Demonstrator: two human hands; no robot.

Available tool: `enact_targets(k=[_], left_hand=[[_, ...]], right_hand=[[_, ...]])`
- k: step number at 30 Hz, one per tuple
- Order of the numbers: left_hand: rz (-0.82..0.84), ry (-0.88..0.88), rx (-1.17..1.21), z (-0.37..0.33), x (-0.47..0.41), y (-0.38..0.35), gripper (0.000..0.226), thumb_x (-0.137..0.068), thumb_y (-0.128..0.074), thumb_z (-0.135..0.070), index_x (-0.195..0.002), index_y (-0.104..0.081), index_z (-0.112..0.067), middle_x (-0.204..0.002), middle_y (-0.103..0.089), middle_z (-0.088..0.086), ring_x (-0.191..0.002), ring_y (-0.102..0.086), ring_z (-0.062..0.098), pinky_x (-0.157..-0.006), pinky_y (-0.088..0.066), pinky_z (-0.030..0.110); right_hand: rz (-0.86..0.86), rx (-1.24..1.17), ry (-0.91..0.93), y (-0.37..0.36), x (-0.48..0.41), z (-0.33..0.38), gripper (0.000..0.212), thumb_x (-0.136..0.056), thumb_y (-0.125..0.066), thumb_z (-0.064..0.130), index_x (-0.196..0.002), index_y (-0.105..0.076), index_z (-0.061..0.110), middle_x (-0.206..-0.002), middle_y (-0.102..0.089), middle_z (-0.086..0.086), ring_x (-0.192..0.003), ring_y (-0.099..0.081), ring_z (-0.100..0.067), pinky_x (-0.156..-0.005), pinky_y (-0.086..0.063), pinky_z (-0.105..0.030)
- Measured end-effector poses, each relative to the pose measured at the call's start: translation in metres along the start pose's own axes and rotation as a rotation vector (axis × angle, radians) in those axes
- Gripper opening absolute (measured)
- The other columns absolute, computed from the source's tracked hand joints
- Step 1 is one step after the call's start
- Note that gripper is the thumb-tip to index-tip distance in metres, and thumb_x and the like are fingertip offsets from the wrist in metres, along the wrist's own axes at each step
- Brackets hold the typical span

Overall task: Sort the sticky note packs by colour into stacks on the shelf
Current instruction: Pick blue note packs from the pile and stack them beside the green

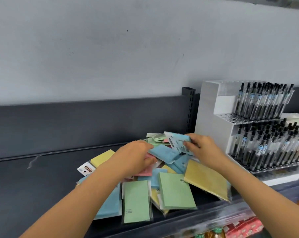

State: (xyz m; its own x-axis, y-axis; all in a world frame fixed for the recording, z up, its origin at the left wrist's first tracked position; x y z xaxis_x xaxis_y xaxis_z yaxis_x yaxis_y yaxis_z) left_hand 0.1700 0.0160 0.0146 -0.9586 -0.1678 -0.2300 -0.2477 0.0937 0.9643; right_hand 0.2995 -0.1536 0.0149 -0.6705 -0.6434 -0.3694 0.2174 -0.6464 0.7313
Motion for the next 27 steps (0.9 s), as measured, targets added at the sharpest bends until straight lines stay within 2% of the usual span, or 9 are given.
enact_targets(k=[3,6,8,10,14,17,20,23,27], left_hand=[[0.043,-0.058,-0.004,-0.015,-0.013,-0.006,0.043,-0.087,-0.056,-0.044,-0.122,-0.055,-0.020,-0.126,-0.056,0.002,-0.113,-0.053,0.021,-0.093,-0.046,0.035],[0.208,-0.063,-0.030,-0.026,-0.024,-0.019,0.056,-0.082,-0.059,-0.055,-0.123,-0.051,-0.018,-0.120,-0.058,0.006,-0.105,-0.056,0.025,-0.089,-0.048,0.040],[0.259,-0.059,-0.094,-0.030,-0.031,-0.025,0.059,-0.082,-0.056,-0.058,-0.123,-0.050,-0.017,-0.118,-0.058,0.008,-0.103,-0.056,0.027,-0.087,-0.049,0.041],[0.232,-0.071,-0.178,-0.036,-0.037,-0.028,0.055,-0.086,-0.052,-0.056,-0.121,-0.051,-0.014,-0.114,-0.060,0.010,-0.100,-0.057,0.029,-0.081,-0.048,0.037],[0.179,-0.124,-0.344,-0.053,-0.040,-0.030,0.030,-0.094,-0.048,-0.030,-0.116,-0.051,-0.009,-0.110,-0.062,0.015,-0.098,-0.058,0.033,-0.068,-0.038,0.034],[0.073,-0.084,-0.358,-0.054,-0.037,-0.018,0.030,-0.086,-0.052,-0.006,-0.116,-0.047,-0.006,-0.102,-0.063,0.016,-0.090,-0.061,0.035,-0.064,-0.040,0.037],[-0.153,-0.014,-0.126,-0.042,-0.027,0.009,0.016,-0.095,-0.043,-0.017,-0.108,-0.051,-0.010,-0.096,-0.064,0.011,-0.082,-0.058,0.030,-0.064,-0.043,0.036],[-0.327,0.037,0.205,-0.019,-0.004,0.031,0.021,-0.098,-0.043,-0.028,-0.108,-0.057,-0.016,-0.094,-0.065,-0.001,-0.080,-0.060,0.019,-0.064,-0.049,0.031],[-0.464,0.296,0.857,0.016,0.036,0.042,0.016,-0.095,-0.051,-0.024,-0.092,-0.062,-0.012,-0.087,-0.073,-0.003,-0.077,-0.071,0.012,-0.061,-0.058,0.025]], right_hand=[[-0.119,-0.085,-0.021,0.012,0.004,0.000,0.012,-0.094,-0.051,0.023,-0.095,-0.060,0.015,-0.086,-0.068,-0.003,-0.069,-0.062,-0.010,-0.057,-0.052,-0.029],[-0.186,-0.301,-0.065,0.021,0.009,0.000,0.013,-0.094,-0.051,0.023,-0.096,-0.061,0.016,-0.090,-0.071,-0.007,-0.082,-0.069,-0.021,-0.068,-0.057,-0.048],[-0.222,-0.463,-0.113,0.026,0.013,-0.002,0.011,-0.094,-0.050,0.020,-0.094,-0.061,0.023,-0.093,-0.071,-0.005,-0.081,-0.071,-0.015,-0.065,-0.059,-0.045],[-0.247,-0.634,-0.178,0.028,0.015,-0.006,0.012,-0.095,-0.050,0.017,-0.096,-0.062,0.016,-0.094,-0.072,-0.005,-0.081,-0.071,-0.017,-0.066,-0.059,-0.044],[-0.281,-0.775,-0.227,0.034,0.024,-0.011,0.015,-0.094,-0.049,0.013,-0.094,-0.063,0.014,-0.090,-0.074,-0.004,-0.082,-0.072,-0.021,-0.065,-0.060,-0.040],[-0.290,-0.754,-0.182,0.039,0.030,-0.009,0.014,-0.094,-0.049,0.012,-0.092,-0.063,0.014,-0.085,-0.075,0.002,-0.078,-0.072,-0.019,-0.058,-0.060,-0.032],[-0.308,-0.746,-0.145,0.043,0.037,-0.007,0.015,-0.094,-0.049,0.013,-0.093,-0.064,0.018,-0.084,-0.075,0.005,-0.076,-0.072,-0.015,-0.054,-0.057,-0.024],[-0.320,-0.775,-0.140,0.037,0.040,-0.002,0.016,-0.094,-0.051,0.014,-0.093,-0.064,0.022,-0.088,-0.074,0.003,-0.079,-0.072,-0.014,-0.059,-0.058,-0.027],[-0.261,-0.805,-0.106,0.013,0.043,0.013,0.017,-0.093,-0.053,0.016,-0.087,-0.065,0.025,-0.086,-0.074,0.007,-0.081,-0.071,-0.011,-0.061,-0.056,-0.024]])
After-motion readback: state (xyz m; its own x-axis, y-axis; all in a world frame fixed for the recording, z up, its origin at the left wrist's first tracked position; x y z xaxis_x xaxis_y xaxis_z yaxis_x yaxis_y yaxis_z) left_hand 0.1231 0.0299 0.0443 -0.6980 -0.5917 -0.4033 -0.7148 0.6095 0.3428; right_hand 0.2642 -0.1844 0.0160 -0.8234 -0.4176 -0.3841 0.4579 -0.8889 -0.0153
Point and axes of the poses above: each hand's wrist, its own x-axis away from the middle knuckle, its own y-axis out of the back of the hand, z = x × y, the point moved 4 cm from there along -x, towards the middle knuckle
